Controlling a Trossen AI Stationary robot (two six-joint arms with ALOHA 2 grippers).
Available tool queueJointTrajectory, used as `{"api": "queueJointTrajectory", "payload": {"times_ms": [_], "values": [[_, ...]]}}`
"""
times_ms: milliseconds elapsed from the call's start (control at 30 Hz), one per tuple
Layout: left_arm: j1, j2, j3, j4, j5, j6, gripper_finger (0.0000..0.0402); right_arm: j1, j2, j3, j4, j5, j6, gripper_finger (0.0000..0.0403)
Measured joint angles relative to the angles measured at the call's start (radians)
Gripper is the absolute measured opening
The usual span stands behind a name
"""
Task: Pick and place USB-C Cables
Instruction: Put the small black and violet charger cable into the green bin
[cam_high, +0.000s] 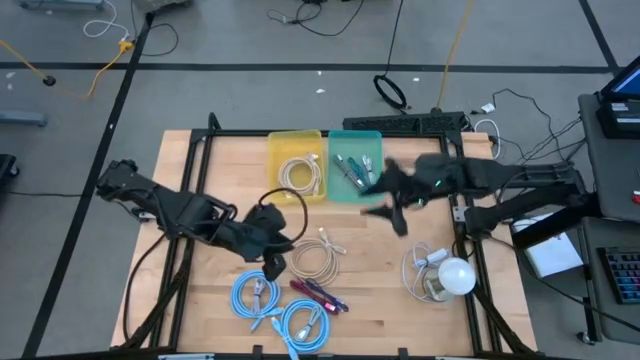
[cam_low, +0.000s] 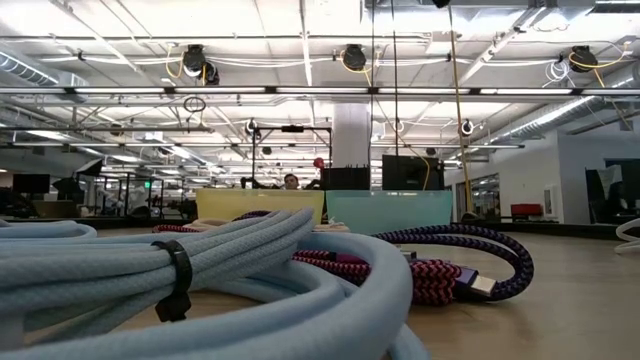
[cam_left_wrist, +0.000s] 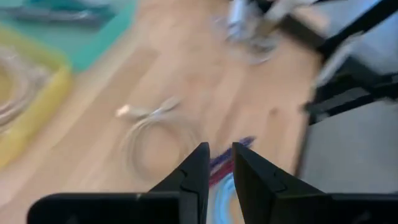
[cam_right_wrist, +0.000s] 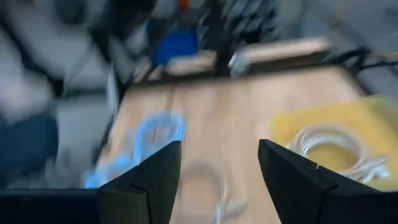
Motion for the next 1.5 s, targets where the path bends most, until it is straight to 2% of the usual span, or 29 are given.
{"api": "queueJointTrajectory", "payload": {"times_ms": [200,267,367,500,633,867,1000,1167,1500], "values": [[0.007,-0.003,0.001,-0.191,-0.017,-0.025,0.0067,0.247,0.207,0.165,-0.289,0.184,-0.051,0.021],[0.014,-0.004,0.001,-0.228,-0.016,-0.004,0.0067,0.307,0.29,0.214,-0.337,0.221,-0.006,0.021],[0.022,-0.004,0.001,-0.287,-0.013,0.028,0.0067,0.349,0.392,0.249,-0.327,0.221,0.113,0.021],[0.022,-0.004,0.001,-0.37,-0.048,0.038,0.0067,0.366,0.472,0.261,-0.214,0.223,0.27,0.021],[-0.003,-0.004,0.001,-0.413,-0.109,0.023,0.0067,0.37,0.549,0.261,-0.151,0.224,0.348,0.021],[-0.076,-0.004,0.001,-0.431,-0.172,-0.046,0.0067,0.37,0.676,0.261,-0.125,0.22,0.407,0.021],[-0.131,-0.004,0.001,-0.437,-0.208,-0.088,0.0067,0.368,0.731,0.261,-0.098,0.17,0.441,0.021],[-0.195,-0.004,0.0,-0.44,-0.253,-0.169,0.0067,0.368,0.772,0.261,-0.03,0.144,0.467,0.021],[-0.3,-0.003,-0.056,-0.466,-0.267,-0.337,0.0067,0.346,0.834,0.255,0.041,0.124,0.474,0.021]]}}
